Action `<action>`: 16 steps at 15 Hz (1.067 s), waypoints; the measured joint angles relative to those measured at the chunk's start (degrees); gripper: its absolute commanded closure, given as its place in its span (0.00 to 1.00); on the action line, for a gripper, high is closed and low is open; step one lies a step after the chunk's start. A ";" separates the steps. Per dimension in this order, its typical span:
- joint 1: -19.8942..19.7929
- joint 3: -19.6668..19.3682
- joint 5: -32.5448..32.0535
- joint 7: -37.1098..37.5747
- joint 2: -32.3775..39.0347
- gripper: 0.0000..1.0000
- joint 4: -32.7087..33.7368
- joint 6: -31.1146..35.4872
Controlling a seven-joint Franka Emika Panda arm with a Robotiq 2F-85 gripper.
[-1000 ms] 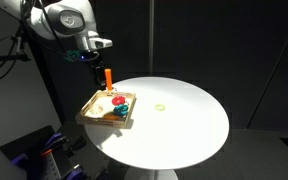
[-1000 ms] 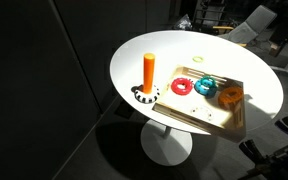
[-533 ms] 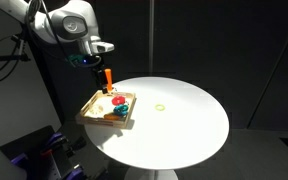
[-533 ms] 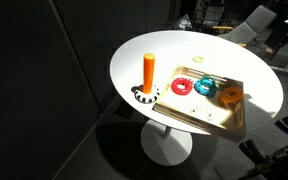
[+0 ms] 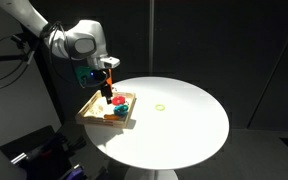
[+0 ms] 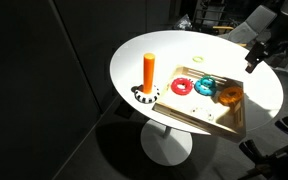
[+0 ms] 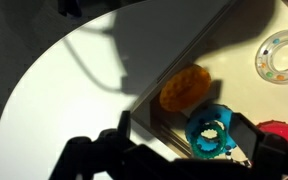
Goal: Remove the orange ring from the wooden tray and put it on the table
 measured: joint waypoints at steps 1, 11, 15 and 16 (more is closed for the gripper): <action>0.12 -0.18 0.32 0.02 1.37 0.00 0.00 1.35; 2.91 -2.76 0.92 0.38 12.95 0.00 0.66 9.02; 4.68 -4.46 0.92 0.41 16.29 0.00 2.44 10.10; 5.10 -4.88 0.92 0.42 16.99 0.00 3.00 10.15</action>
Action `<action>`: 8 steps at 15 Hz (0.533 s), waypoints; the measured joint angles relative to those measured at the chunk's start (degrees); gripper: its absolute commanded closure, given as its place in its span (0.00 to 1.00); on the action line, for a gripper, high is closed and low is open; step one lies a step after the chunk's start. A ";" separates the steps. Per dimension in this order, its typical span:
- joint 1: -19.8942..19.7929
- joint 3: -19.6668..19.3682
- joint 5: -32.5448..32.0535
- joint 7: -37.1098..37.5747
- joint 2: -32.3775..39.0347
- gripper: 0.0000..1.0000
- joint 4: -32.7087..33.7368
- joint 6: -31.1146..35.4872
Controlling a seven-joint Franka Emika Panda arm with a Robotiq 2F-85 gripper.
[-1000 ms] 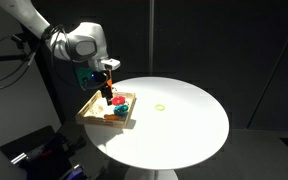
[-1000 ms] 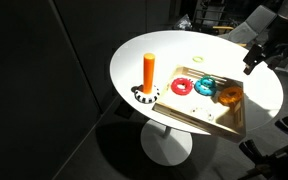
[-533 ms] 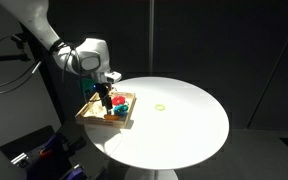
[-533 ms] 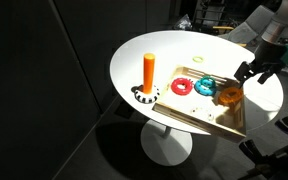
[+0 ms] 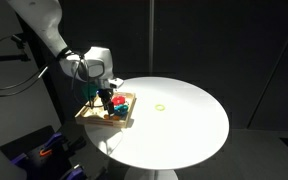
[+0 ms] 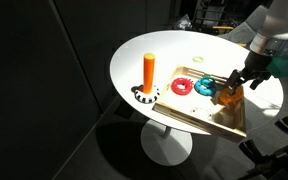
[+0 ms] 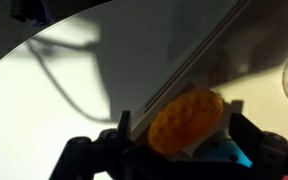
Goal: Remove the orange ring from the wooden tray and put it on the table
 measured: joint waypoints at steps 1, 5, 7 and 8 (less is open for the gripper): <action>0.37 -0.38 0.00 0.00 0.68 0.00 0.57 0.02; 1.70 -1.62 0.00 0.00 2.99 0.00 2.49 0.07; 2.25 -2.12 0.00 0.00 3.99 0.00 3.35 0.08; 2.49 -2.34 0.00 0.00 4.44 0.00 3.71 0.08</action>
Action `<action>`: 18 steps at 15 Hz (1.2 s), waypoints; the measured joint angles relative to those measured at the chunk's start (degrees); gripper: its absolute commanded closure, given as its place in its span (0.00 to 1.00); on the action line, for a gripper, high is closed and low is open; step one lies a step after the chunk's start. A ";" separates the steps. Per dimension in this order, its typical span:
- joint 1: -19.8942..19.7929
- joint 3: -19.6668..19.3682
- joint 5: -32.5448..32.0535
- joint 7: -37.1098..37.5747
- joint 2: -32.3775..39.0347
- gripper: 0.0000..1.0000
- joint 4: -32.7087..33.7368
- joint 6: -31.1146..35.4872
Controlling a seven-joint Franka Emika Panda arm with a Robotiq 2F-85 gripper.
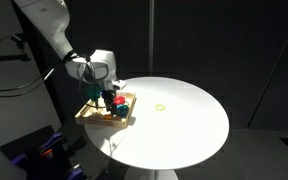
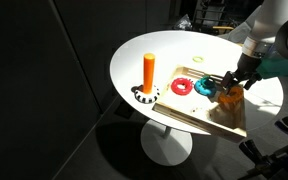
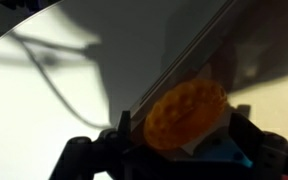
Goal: Remove the orange ring from the wooden tray and put it on the table
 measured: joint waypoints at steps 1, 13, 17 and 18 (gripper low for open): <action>0.24 -0.23 0.00 0.00 0.43 0.25 0.35 0.00; 1.62 -2.16 -0.01 0.00 1.64 0.94 2.33 0.00; 1.74 -2.20 -0.01 0.08 1.53 0.93 2.73 0.00; 1.74 -2.30 -0.01 0.17 1.36 0.93 2.81 0.00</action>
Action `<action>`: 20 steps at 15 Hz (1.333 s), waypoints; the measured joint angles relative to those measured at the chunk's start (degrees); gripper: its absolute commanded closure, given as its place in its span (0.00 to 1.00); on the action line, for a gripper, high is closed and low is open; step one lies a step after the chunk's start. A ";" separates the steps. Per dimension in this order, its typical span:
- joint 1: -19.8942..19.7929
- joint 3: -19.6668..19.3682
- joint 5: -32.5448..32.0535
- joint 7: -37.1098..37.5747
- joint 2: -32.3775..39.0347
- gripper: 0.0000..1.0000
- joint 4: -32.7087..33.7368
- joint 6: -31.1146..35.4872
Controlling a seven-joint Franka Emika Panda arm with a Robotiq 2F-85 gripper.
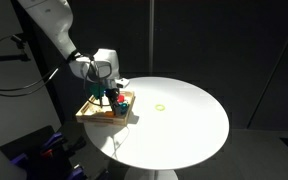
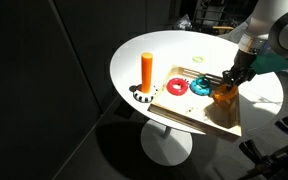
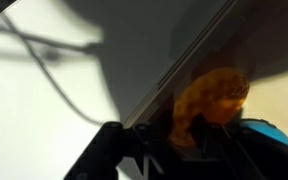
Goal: Remove the orange ring from the wooden tray and put it on the table
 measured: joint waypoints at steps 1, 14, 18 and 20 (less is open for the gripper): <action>0.01 -0.23 0.00 0.22 -0.19 0.93 0.13 0.00; -0.14 -7.35 -6.76 7.71 -4.58 0.93 2.27 0.02; -0.34 -9.77 -12.34 13.37 -3.66 0.92 2.25 0.02; -0.50 -10.80 -14.34 15.52 -2.98 0.52 2.25 0.02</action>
